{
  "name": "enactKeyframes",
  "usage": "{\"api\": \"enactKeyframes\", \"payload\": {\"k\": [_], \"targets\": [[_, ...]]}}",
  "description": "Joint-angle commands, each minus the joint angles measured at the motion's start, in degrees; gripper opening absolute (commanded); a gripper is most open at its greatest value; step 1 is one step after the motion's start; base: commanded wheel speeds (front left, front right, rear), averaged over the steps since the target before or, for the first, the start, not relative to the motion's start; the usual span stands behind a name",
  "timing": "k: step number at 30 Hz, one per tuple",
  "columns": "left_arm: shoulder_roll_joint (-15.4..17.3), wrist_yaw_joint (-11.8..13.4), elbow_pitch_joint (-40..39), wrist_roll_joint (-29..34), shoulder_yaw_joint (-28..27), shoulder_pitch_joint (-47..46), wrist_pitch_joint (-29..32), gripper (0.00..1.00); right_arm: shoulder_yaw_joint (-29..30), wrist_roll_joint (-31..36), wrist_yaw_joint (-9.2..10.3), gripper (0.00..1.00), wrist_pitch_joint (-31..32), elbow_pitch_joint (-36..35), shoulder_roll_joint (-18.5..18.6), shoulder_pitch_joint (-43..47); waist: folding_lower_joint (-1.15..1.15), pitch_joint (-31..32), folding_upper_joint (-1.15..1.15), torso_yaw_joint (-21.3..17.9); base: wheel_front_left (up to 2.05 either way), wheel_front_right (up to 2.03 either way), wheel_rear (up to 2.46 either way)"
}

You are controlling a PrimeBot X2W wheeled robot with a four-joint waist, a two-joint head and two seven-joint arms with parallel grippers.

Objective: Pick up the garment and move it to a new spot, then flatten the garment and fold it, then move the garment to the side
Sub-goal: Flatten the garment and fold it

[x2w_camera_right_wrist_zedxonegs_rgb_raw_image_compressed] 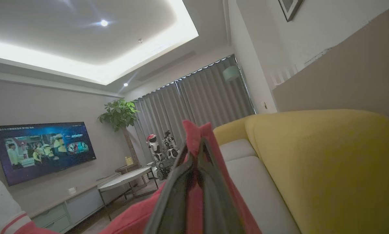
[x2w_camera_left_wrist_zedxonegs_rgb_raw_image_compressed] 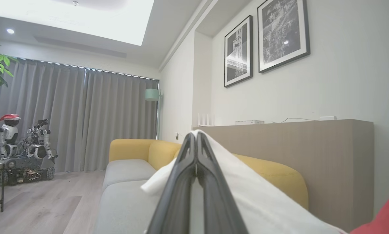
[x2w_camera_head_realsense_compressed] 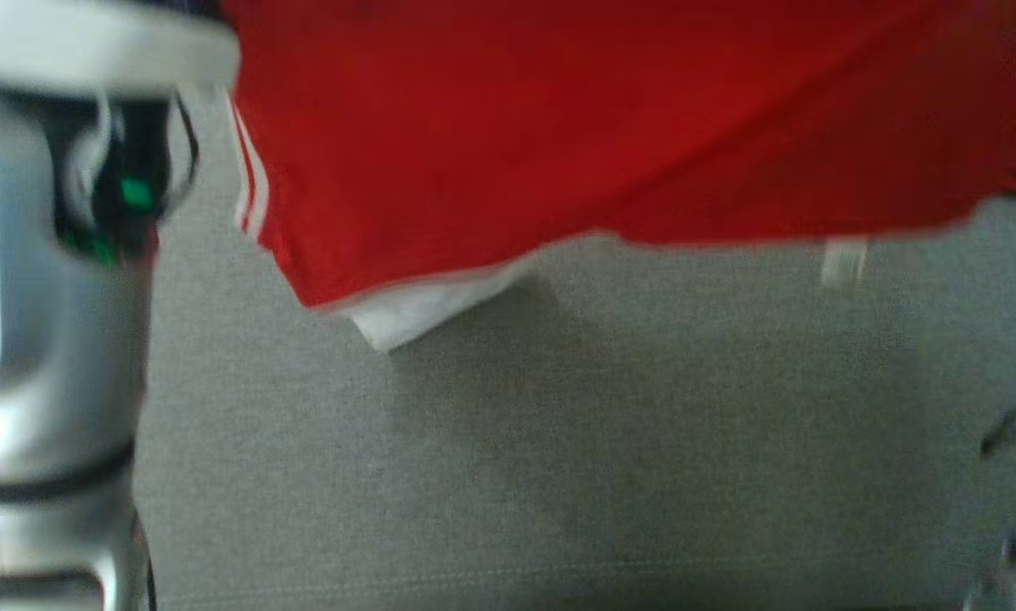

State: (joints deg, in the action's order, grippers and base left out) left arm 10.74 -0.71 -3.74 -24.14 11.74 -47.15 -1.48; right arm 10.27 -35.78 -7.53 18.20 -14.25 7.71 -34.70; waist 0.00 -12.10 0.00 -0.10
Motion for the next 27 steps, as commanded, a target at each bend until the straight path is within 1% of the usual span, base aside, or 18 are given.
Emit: {"api": "enactKeyframes", "payload": {"k": [1,5,9,12,15,16,18,21,25,27], "targets": [[1.6,-0.3,-0.6,-0.3,-2.3,-3.7,-0.2,0.00,-1.5,-0.6,0.04,0.00,-0.6,-1.2,0.7,-4.0,0.00,-1.2,0.00,-0.3,0.00,0.00,0.00],[0.7,-1.9,10.7,-0.2,-2.4,-14.8,-3.1,0.00,-4.8,-1.4,0.04,0.00,-3.6,9.8,1.5,-16.1,0.00,-4.2,0.00,-0.5,0.00,0.00,0.00],[0.9,-2.6,22.9,2.0,-2.1,-24.9,-7.9,0.00,-10.0,-0.7,0.04,0.00,-9.5,21.5,1.6,-27.1,0.00,-5.7,0.00,-0.9,0.00,0.00,0.00],[1.2,-2.9,31.3,4.1,-1.3,-30.8,-10.9,0.00,-14.8,1.6,0.04,0.00,-15.6,30.5,1.7,-33.9,0.00,-6.4,0.00,-1.5,0.00,0.00,0.00],[1.2,-2.8,38.0,6.7,-0.2,-35.4,-12.7,0.00,-19.6,6.0,0.04,0.00,-21.5,40.1,1.6,-39.6,0.00,-7.4,0.00,-1.7,0.00,0.00,0.00],[1.1,-2.6,39.9,7.5,0.2,-36.4,-13.0,0.00,-21.5,8.4,0.04,0.00,-23.1,43.4,1.9,-41.3,0.00,-7.9,0.00,-1.7,0.00,0.00,0.00],[0.5,-2.4,43.6,9.2,1.2,-37.6,-13.3,0.00,-23.4,11.1,0.04,0.00,-26.1,50.0,1.1,-44.0,0.00,-9.0,0.00,-1.6,0.00,0.00,0.00],[-1.1,-2.2,48.3,10.4,2.2,-36.7,-13.5,0.00,-25.8,14.6,0.04,0.00,-28.7,59.9,-0.1,-46.3,0.00,-10.7,0.00,-1.2,0.00,0.00,0.00],[-3.3,-2.0,53.9,10.5,2.2,-32.2,-13.5,0.00,-28.8,17.2,0.04,0.00,-30.6,70.2,-1.4,-46.2,0.00,-12.8,0.00,-0.5,0.00,0.00,0.00],[-4.3,-2.2,57.0,10.3,2.3,-29.4,-13.5,0.00,-29.5,17.1,0.04,0.00,-31.2,74.3,-1.8,-45.1,0.00,-13.5,0.00,-0.2,0.00,0.00,0.00]]}}
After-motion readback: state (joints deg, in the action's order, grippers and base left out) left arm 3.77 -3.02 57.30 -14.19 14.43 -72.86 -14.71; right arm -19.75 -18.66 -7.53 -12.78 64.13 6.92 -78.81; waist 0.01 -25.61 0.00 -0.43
